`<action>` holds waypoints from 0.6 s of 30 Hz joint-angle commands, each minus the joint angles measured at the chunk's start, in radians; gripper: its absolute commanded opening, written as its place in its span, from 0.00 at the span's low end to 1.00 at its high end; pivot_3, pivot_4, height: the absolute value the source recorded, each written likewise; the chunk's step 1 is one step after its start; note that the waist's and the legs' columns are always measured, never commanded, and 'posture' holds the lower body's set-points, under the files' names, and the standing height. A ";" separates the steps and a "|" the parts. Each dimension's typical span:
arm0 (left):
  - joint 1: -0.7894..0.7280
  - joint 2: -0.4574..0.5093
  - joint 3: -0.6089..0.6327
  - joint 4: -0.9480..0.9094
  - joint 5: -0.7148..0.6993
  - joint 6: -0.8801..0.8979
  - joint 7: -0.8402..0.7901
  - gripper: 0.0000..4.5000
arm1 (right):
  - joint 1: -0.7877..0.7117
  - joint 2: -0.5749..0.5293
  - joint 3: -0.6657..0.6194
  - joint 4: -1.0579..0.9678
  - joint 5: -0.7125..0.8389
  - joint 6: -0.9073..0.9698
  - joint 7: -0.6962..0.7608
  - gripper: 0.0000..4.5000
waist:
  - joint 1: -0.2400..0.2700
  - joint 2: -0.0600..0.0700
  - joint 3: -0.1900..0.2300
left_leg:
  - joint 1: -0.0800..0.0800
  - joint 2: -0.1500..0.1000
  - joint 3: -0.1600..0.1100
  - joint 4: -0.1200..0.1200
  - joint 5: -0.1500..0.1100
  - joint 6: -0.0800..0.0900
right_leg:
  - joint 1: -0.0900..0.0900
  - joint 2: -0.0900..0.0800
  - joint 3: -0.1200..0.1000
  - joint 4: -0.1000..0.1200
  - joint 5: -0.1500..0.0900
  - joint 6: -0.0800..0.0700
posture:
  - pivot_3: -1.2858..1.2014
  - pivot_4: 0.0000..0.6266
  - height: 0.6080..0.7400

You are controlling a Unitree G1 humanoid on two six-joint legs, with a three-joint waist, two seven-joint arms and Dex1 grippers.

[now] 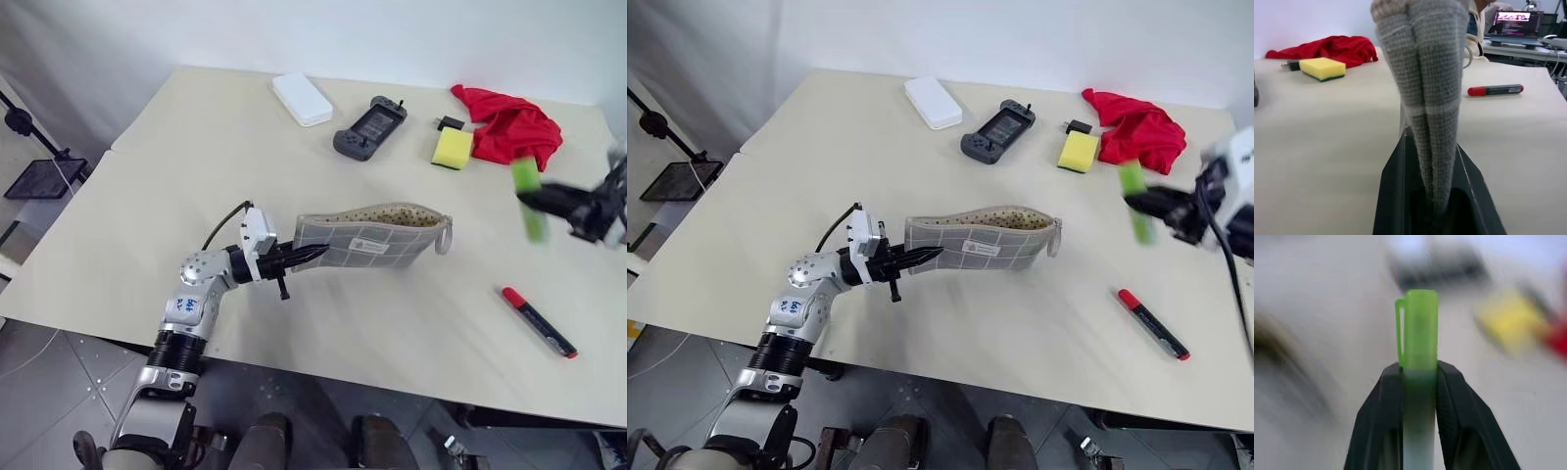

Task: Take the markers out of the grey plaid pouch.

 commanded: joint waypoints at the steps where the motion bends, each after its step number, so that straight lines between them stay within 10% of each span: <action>1: 0.005 0.019 0.004 -0.083 -0.051 0.067 -0.033 0.00 | 0.004 -0.024 0.053 0.073 -0.172 -0.115 -0.021 0.12 | -0.009 0.000 0.000 | 0.000 0.000 0.001 0.000 0.000 0.000 | 0.000 0.000 0.001 0.001 0.000 0.000 | 0.52 0.24 1.00; 8: 0.022 0.076 0.075 -0.163 -0.153 0.274 -0.018 0.00 | 0.060 0.027 0.142 0.117 -0.294 -0.094 -0.002 0.12 | -0.025 0.001 0.000 | 0.003 0.002 0.004 0.001 0.000 0.000 | -0.001 0.002 0.003 0.003 0.000 0.000 | 0.52 0.24 1.00; 18: 0.127 0.209 0.401 -0.140 -0.383 0.757 0.298 0.00 | 0.137 0.156 -0.121 0.014 -0.147 -0.382 0.168 0.82 | -0.019 0.002 0.000 | 0.003 0.002 0.003 0.001 0.000 0.000 | -0.001 0.001 0.005 0.003 0.000 0.000 | 0.52 0.24 1.00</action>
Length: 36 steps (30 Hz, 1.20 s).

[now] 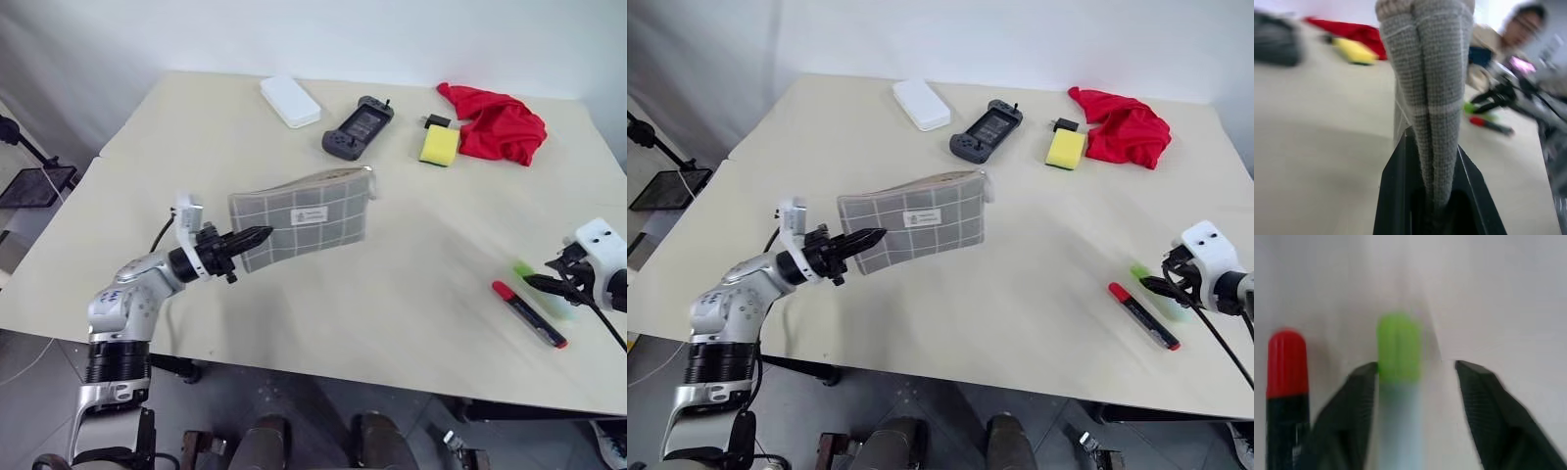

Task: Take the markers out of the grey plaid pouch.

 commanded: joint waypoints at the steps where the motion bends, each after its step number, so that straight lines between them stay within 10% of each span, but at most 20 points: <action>1: 0.023 0.017 0.157 0.021 -0.081 0.198 0.226 0.00 | 0.005 0.066 -0.159 -0.136 0.151 -0.061 0.067 0.89 | -0.001 0.000 0.000 | 0.000 0.000 0.000 0.000 0.000 0.000 | 0.000 0.000 0.000 0.000 0.000 0.000 | 0.52 0.24 1.00; 5: 0.034 -0.095 0.364 -0.007 -0.218 0.303 0.509 0.00 | 0.071 0.182 -0.160 -0.390 0.200 -0.137 0.073 0.99 | 0.002 -0.001 0.000 | 0.001 0.000 -0.001 0.001 0.000 0.000 | 0.000 0.000 0.000 0.001 0.000 0.000 | 0.52 0.24 1.00; 12: 0.073 -0.149 0.425 -0.139 -0.173 0.220 0.759 0.38 | 0.175 0.342 -0.023 -0.572 0.140 -0.246 0.054 1.00 | 0.005 -0.002 0.000 | 0.001 -0.001 -0.002 0.001 -0.001 -0.001 | 0.001 0.000 0.000 0.000 0.000 0.000 | 0.52 0.24 1.00; 17: 0.198 0.223 0.248 -0.121 0.026 0.196 0.553 0.71 | 0.199 0.339 -0.056 -0.552 0.216 -0.201 0.100 1.00 | -0.002 -0.003 0.001 | 0.004 -0.001 0.000 -0.003 0.000 -0.002 | 0.001 0.001 0.004 0.000 0.001 0.000 | 0.52 0.24 1.00; 23: 0.416 0.561 0.117 0.025 0.258 -0.368 -0.070 0.71 | 0.197 0.305 -0.054 -0.515 0.202 -0.242 0.178 1.00 | -0.002 -0.002 0.001 | 0.015 0.000 0.006 -0.019 0.002 -0.003 | 0.005 -0.001 0.008 -0.007 0.001 -0.003 | 0.52 0.24 1.00; 26: 0.450 0.571 0.136 0.027 0.245 -0.635 -0.312 0.71 | 0.202 0.271 -0.058 -0.481 0.184 -0.273 0.235 1.00 | 0.004 0.000 0.000 | 0.015 0.002 0.011 -0.026 0.002 -0.002 | 0.003 -0.002 0.008 -0.015 0.003 -0.006 | 0.52 0.24 1.00; 36: 0.320 0.356 -0.032 -0.108 0.298 -0.715 -0.229 0.71 | 0.300 0.255 -0.036 -0.429 0.108 -0.438 0.326 1.00 | 0.019 0.000 0.000 | 0.013 0.004 0.010 -0.027 0.001 0.000 | 0.007 0.001 0.002 -0.020 0.006 -0.004 | 0.52 0.24 1.00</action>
